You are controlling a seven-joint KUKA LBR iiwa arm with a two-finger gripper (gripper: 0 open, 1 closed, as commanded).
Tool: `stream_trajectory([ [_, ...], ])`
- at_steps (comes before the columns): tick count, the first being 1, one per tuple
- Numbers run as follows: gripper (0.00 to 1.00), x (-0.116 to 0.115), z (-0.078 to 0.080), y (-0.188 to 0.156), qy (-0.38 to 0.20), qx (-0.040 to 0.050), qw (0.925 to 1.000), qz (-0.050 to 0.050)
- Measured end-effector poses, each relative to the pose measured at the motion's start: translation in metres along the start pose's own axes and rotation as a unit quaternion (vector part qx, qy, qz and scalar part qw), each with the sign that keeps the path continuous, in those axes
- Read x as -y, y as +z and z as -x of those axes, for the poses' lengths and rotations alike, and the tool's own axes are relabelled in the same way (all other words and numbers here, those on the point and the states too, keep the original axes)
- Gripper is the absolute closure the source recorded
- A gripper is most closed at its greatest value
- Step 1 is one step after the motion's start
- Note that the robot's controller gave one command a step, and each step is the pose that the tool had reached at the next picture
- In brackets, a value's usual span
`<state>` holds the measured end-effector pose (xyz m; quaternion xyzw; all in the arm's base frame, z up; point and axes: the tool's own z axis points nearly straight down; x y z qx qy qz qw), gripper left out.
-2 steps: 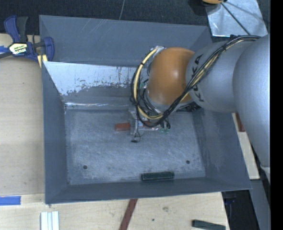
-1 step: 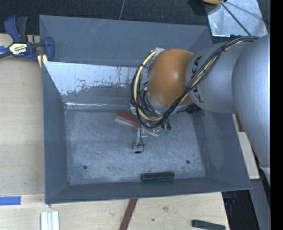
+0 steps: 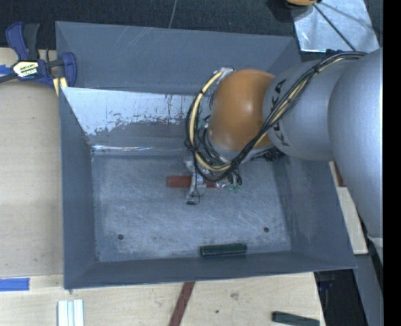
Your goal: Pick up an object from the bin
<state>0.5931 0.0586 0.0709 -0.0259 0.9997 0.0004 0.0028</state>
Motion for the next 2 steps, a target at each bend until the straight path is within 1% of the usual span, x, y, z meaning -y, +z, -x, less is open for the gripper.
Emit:
stream_trajectory([
  [1, 1.0, 0.0, 0.0, 0.0, 0.0, 0.0, 1.0, 0.0],
  [2, 1.0, 0.0, -0.004, -0.18, 0.003, 0.0032, 1.0, 0.0],
])
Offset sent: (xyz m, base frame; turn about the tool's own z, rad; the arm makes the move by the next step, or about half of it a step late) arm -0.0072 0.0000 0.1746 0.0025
